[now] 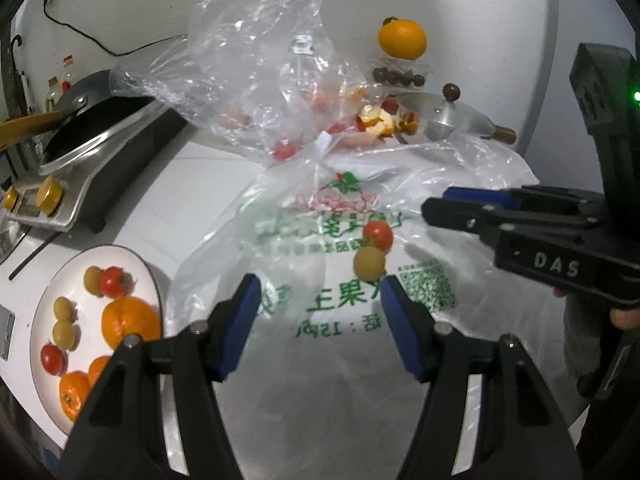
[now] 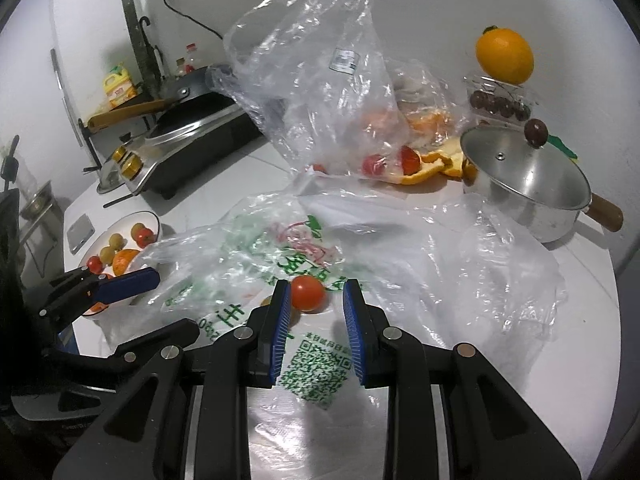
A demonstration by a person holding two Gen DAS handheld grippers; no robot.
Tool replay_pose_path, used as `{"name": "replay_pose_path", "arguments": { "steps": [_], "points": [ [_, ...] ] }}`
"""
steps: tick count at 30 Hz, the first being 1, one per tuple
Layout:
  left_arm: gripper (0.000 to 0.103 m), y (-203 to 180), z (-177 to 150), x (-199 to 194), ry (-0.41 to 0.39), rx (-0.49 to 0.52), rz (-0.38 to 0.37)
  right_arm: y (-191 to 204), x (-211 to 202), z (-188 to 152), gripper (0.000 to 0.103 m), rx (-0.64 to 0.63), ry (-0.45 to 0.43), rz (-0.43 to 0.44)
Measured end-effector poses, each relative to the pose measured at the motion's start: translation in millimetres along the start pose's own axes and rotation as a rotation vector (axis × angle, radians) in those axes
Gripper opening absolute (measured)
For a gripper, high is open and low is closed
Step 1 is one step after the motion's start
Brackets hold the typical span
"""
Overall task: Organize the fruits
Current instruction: 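Grasp a red cherry tomato with the right gripper while the left grasps a yellow fruit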
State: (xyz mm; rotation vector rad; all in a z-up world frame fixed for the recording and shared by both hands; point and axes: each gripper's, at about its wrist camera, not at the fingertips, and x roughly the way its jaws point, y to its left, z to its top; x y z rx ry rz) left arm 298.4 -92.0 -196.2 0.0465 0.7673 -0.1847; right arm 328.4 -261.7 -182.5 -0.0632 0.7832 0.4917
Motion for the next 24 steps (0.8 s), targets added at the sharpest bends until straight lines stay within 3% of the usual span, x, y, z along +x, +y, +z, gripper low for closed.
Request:
{"name": "replay_pose_path", "arguments": {
  "steps": [24],
  "points": [
    [0.064,19.0,0.9,31.1,0.034,-0.020,-0.026,6.6,62.9,8.2,0.028,0.001,0.128,0.034]
  ]
}}
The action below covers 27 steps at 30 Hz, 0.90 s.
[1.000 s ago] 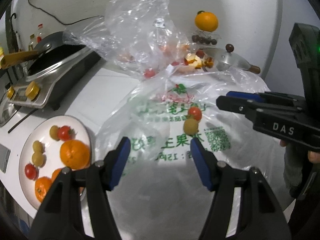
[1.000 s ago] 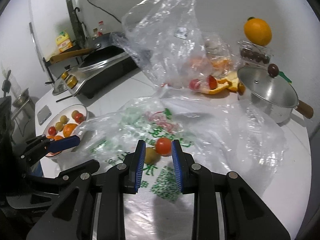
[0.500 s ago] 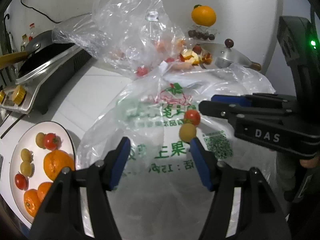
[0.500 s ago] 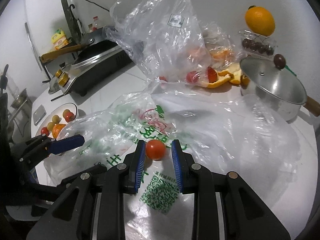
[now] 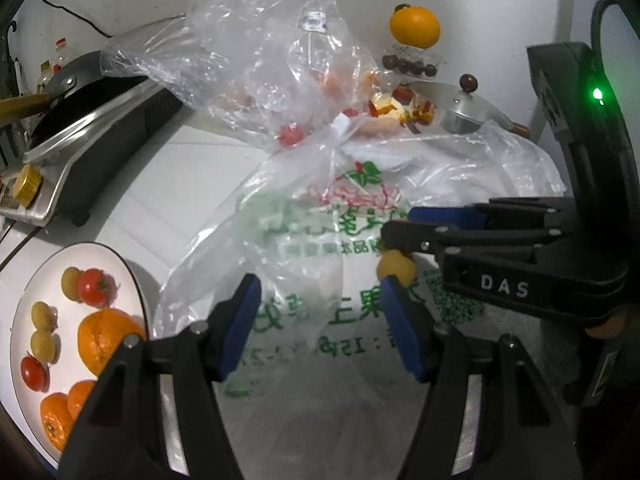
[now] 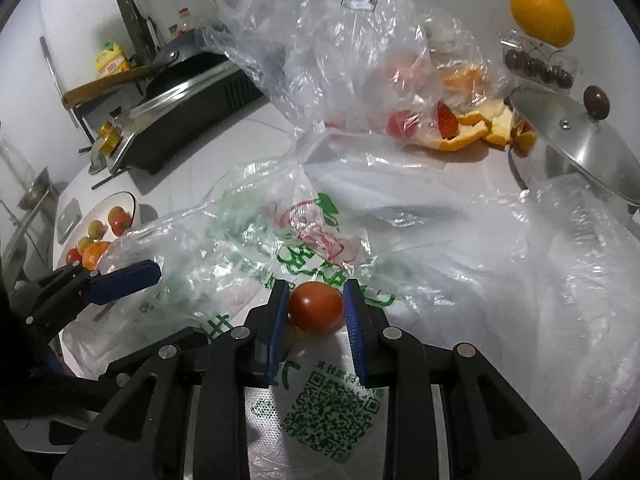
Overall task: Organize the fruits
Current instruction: 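Grasp a red cherry tomato with the right gripper while the left grasps a yellow fruit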
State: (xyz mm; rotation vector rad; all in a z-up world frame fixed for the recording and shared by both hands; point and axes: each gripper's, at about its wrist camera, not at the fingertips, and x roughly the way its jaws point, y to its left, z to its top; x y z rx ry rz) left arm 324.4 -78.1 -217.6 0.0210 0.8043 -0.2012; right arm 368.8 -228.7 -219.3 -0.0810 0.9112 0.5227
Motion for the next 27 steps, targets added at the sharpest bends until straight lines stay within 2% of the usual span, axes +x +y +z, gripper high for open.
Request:
{"name": "replay_pose_path", "arguments": {
  "steps": [6,18,27],
  "points": [
    [0.064,-4.9,1.0,1.3,0.002,0.010,-0.009,-1.3,0.2,1.1,0.029,0.007,0.007,0.015],
    [0.064,-29.6,11.4,7.7,-0.003,0.082,-0.036,-20.7,-37.5,-3.6,0.029,0.039,-0.073,-0.042],
    [0.062,-46.8,18.6,20.6,0.007,0.149,-0.044,-34.0,-49.6,-12.9,0.029,0.068,-0.089,-0.058]
  ]
}}
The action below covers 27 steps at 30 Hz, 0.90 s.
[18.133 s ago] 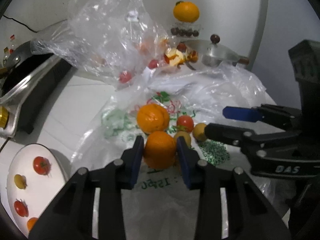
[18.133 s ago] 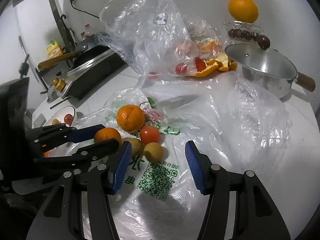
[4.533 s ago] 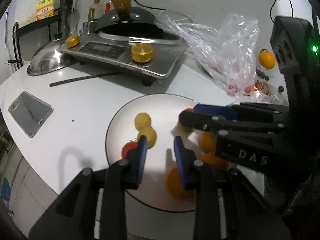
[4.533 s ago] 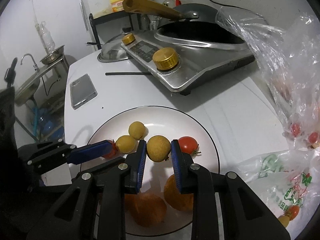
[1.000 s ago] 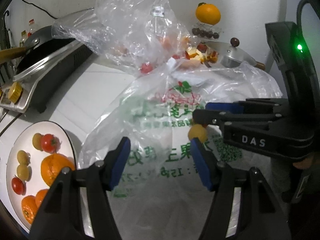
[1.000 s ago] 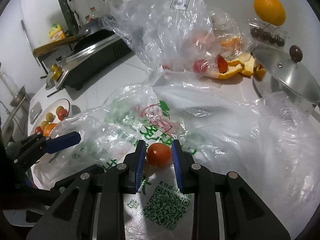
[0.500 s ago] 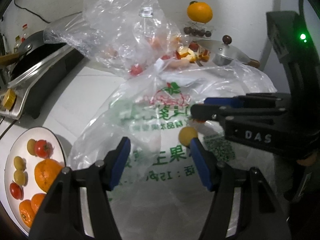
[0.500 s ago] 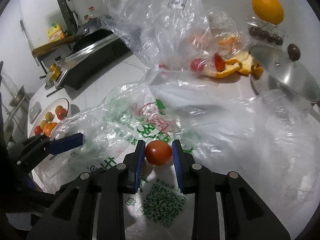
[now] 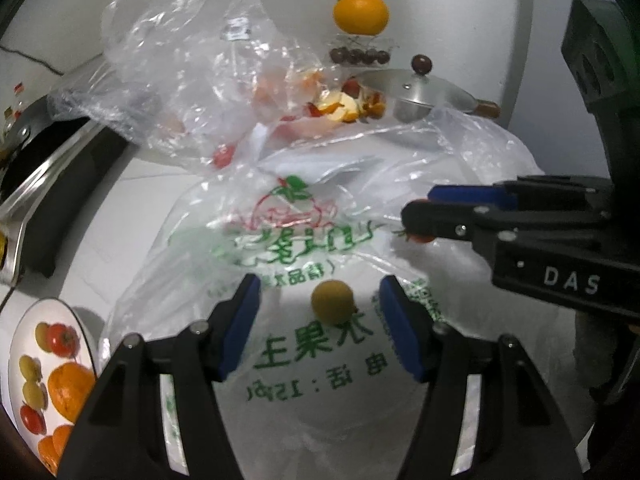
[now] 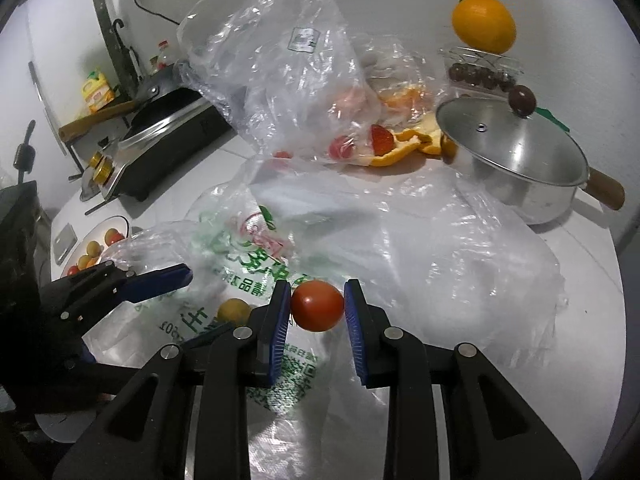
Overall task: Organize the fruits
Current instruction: 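Grasp a red cherry tomato with the right gripper while the left grasps a yellow fruit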
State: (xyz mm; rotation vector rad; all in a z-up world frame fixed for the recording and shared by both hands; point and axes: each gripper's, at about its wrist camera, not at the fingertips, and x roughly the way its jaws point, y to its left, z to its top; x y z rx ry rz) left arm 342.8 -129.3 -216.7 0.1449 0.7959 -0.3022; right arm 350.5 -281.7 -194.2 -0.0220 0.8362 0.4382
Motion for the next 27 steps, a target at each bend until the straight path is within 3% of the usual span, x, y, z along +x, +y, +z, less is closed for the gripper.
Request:
{"name": "replay_pose_path", "arguments": {
  "steps": [2,7,14,17,19,22,27],
  "points": [
    [0.055,-2.3,1.4,-0.6,-0.006,0.009,0.019,-2.9,-1.1,-0.9,0.029,0.003,-0.002,0.000],
    [0.054,-4.2,0.3,-17.1,-0.045,0.003,0.056,-4.4,0.0,-2.5,0.029,0.006,-0.004,0.007],
    [0.055,2.5,-4.3,-56.1,-0.158,-0.090,0.146,-4.3,-1.6,-2.8,0.029,0.004,-0.013,0.022],
    [0.055,0.8,-1.4,-60.9,-0.183,-0.090,0.138,-4.2,-3.2,-2.8,0.029,0.003,-0.016,0.028],
    [0.055,-6.7,1.6,-53.4,-0.168,-0.045,0.103,-3.6,-5.3,-3.3,0.029,0.002,-0.021,0.033],
    [0.055,-11.1,4.2,-27.7,-0.077,-0.036,0.038,-4.4,-9.4,-3.8,0.029,0.004,-0.029,0.036],
    [0.054,-9.7,3.5,-1.0,0.004,-0.042,0.012,-8.0,-15.1,-5.5,0.029,0.011,-0.035,0.031]
  ]
}}
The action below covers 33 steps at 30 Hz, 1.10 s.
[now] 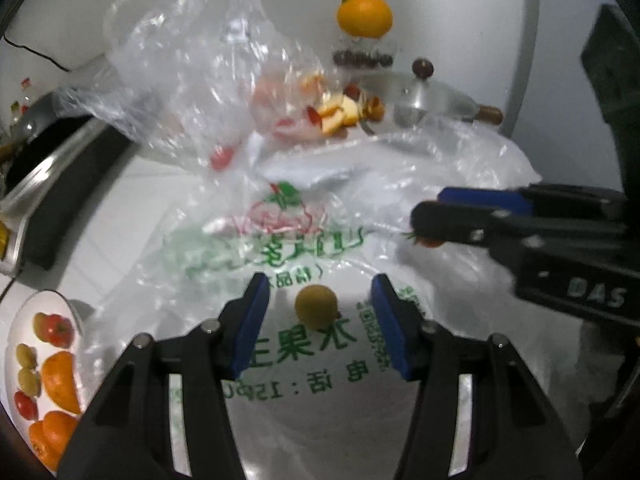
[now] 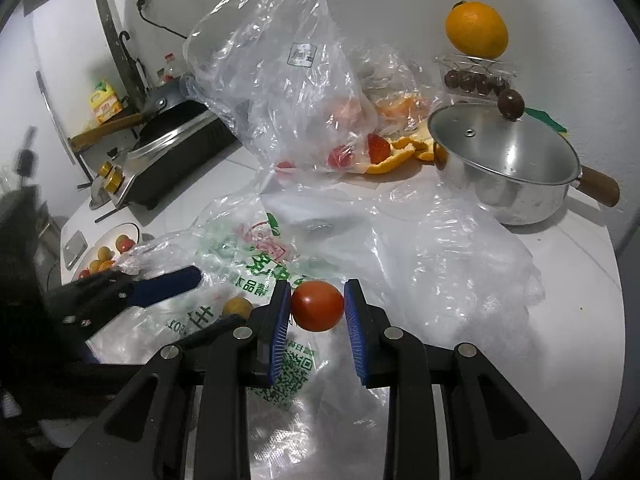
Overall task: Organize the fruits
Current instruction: 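Grasp a red cherry tomato with the right gripper while the left grasps a yellow fruit, then carry the tomato in the right gripper while the left carries its yellow fruit to the plate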
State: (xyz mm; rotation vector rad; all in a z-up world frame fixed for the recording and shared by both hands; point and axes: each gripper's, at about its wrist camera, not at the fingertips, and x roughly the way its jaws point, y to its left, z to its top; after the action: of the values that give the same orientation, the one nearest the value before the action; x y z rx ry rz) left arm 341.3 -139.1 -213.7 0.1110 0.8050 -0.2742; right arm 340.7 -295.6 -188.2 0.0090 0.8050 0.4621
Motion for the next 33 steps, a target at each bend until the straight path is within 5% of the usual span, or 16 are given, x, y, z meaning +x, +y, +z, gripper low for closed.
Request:
{"name": "replay_pose_path", "arguments": {
  "steps": [9,18,33],
  "points": [
    [0.026,2.4,-3.7,18.4,0.064,-0.001,-0.050,-1.2,3.2,-0.9,0.029,0.000,0.009,-0.003],
    [0.026,7.5,-9.6,5.0,0.034,-0.015,-0.099,9.4,-4.9,0.7,0.029,-0.023,-0.004,-0.005],
    [0.026,46.7,-22.8,-60.8,-0.079,-0.086,-0.036,64.8,-21.2,5.4,0.029,-0.104,-0.028,0.002]
  ]
}}
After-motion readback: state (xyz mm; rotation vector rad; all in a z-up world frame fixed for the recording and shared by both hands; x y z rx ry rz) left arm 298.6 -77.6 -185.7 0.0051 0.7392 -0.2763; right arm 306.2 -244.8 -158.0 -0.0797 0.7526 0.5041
